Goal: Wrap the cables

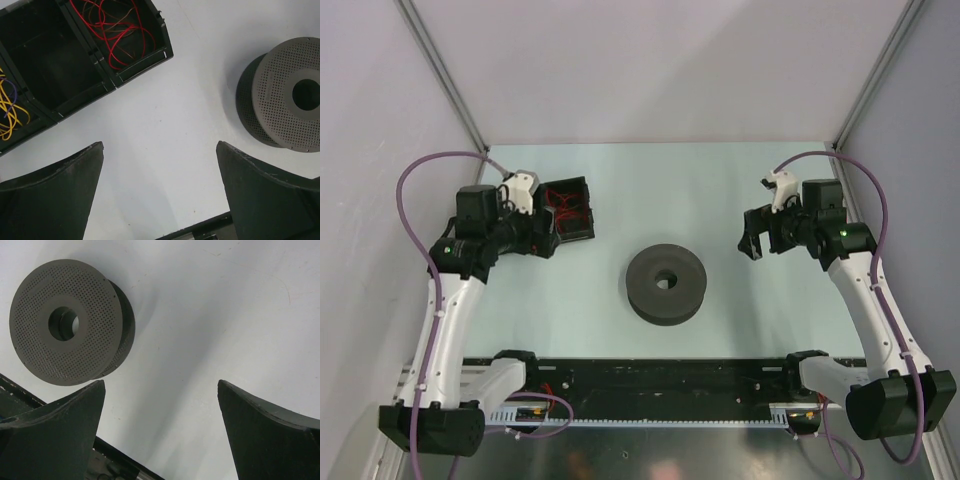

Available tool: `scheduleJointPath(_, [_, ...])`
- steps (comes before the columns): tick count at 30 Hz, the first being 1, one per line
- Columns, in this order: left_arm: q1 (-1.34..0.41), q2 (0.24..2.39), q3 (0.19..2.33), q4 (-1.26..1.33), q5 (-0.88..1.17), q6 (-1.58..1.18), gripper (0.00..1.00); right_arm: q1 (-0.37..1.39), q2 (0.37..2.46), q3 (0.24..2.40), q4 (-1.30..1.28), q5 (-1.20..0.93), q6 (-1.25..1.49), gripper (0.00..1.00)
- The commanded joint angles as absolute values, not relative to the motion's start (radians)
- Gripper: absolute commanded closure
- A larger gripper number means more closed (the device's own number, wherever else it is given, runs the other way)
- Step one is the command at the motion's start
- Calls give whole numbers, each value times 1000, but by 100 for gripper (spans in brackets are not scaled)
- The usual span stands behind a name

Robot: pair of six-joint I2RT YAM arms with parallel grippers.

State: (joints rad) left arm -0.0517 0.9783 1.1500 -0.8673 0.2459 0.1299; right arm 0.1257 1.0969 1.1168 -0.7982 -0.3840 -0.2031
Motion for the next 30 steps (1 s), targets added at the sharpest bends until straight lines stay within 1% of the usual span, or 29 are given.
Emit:
scheduleJointPath(1, [-45, 1041, 1218, -883, 322, 208, 1, 141, 1076, 1155, -725, -382, -209, 1])
scheduleJointPath(8, [-46, 1291, 1363, -884, 354, 433, 1, 144, 1104, 1155, -479, -326, -169, 1])
scheduleJointPath(11, [-45, 1413, 1436, -884, 372, 562, 2, 145, 1127, 1155, -380, -382, -198, 1])
scheduleJointPath(13, [-45, 1483, 1478, -885, 379, 638, 4, 153, 1138, 1155, -326, -427, -206, 1])
scheduleJointPath(18, [-44, 1644, 1574, -884, 360, 792, 13, 239, 1179, 1155, -220, -425, -239, 1])
scheduleJointPath(21, [-44, 1728, 1627, -884, 340, 837, 18, 302, 1209, 1155, -192, -408, -257, 1])
scheduleJointPath(23, [-44, 1782, 1658, -885, 322, 850, 24, 327, 1227, 1157, -186, -411, -250, 1])
scheduleJointPath(27, [-44, 1859, 1671, -885, 304, 885, 40, 337, 1260, 1157, -183, -435, -215, 1])
scheduleJointPath(30, [-44, 1913, 1673, -884, 294, 887, 47, 339, 1279, 1157, -178, -447, -206, 1])
